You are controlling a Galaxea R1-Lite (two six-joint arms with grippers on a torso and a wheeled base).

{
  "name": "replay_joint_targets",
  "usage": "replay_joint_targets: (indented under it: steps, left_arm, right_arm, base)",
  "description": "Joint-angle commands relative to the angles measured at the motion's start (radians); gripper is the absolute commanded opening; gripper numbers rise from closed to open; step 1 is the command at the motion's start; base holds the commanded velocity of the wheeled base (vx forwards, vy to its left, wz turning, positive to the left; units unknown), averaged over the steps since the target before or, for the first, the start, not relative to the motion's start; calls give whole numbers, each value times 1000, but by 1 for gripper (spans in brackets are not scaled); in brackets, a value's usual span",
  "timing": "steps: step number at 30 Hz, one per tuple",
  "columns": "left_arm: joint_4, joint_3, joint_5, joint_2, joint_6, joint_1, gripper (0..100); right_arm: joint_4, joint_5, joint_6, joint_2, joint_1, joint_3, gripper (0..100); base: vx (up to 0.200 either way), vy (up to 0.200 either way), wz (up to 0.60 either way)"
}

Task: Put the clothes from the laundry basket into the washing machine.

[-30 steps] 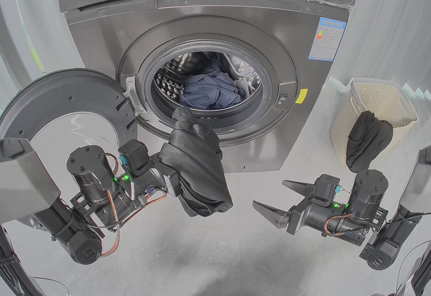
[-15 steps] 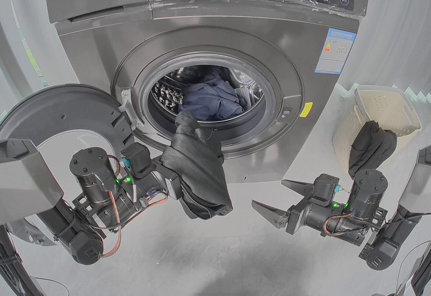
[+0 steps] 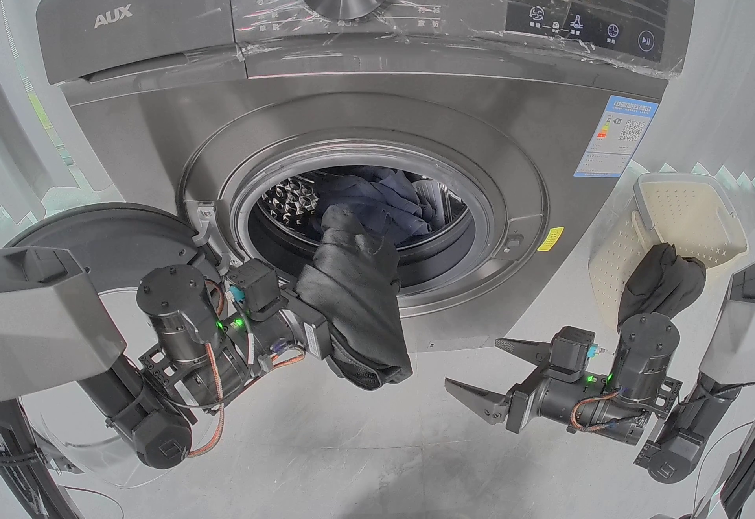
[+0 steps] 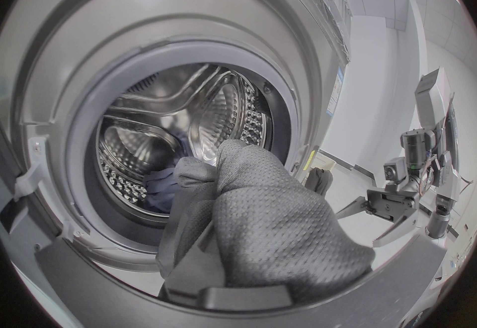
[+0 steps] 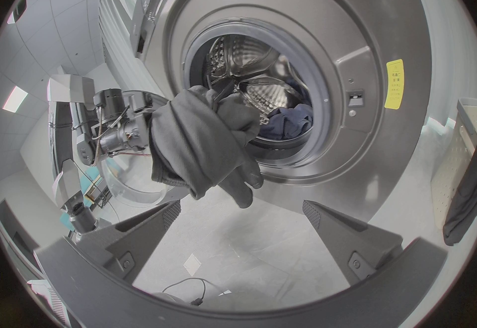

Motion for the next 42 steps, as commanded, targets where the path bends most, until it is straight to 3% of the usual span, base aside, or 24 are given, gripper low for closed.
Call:
replay_joint_targets:
  steps: [1, 5, 9, 11, 18, 22, 23, 27, 30, 31, 33, 38, 42]
  left_arm:
    - [0, 1, 0, 17, 1, -14, 0]
    - [0, 4, 6, 28, -1, -20, 0]
    - [-2, -36, 89, 88, 9, -43, 0]
    - [-2, -76, 118, 108, -7, -73, 0]
    - [0, -254, 80, 233, -28, -95, 0]
    - [1, -340, 49, 285, -33, -81, 0]
    - [4, -481, 44, 358, -40, -49, 0]
    - [38, -706, 53, 445, -53, -4, 0]
    - [54, -735, 57, 456, -54, 2, 0]
    - [138, -824, 81, 473, -57, 23, 0]
    - [195, -869, 92, 474, -60, 42, 0]
    - [302, -953, 96, 477, -71, 65, 0]
    - [350, -1008, 129, 500, -70, 94, 0]
  right_arm:
    - [0, -1, -1, -4, 4, 5, 100]
    - [0, -1, -1, -4, 4, 1, 100]
    - [0, -1, -1, -4, 15, -1, 100]
    - [0, -1, 1, -4, 23, -3, 100]
    - [0, -2, 1, -22, 27, -7, 100]
    - [0, -2, 1, -31, 27, -6, 100]
    - [0, -2, 1, -36, 27, -4, 100]
    - [0, -2, 1, -36, 30, 1, 100]
    - [0, -2, 1, -36, 29, 2, 100]
    - [0, -2, 1, -34, 29, 1, 100]
    - [0, -2, 1, -30, 30, 1, 100]
    - [0, -1, 1, -22, 30, -3, 100]
    - [0, -1, 1, -17, 30, -3, 100]
  base:
    - [0, 0, 0]
    - [0, 0, 0]
    - [0, 0, 0]
    - [0, 0, 0]
    - [0, 0, 0]
    - [0, 0, 0]
    - [0, 0, 0]
    - [0, 0, 0]
    - [0, 0, 0]
    - [0, 0, 0]
    - [0, 0, 0]
    - [0, 0, 0]
    - [0, 0, 0]
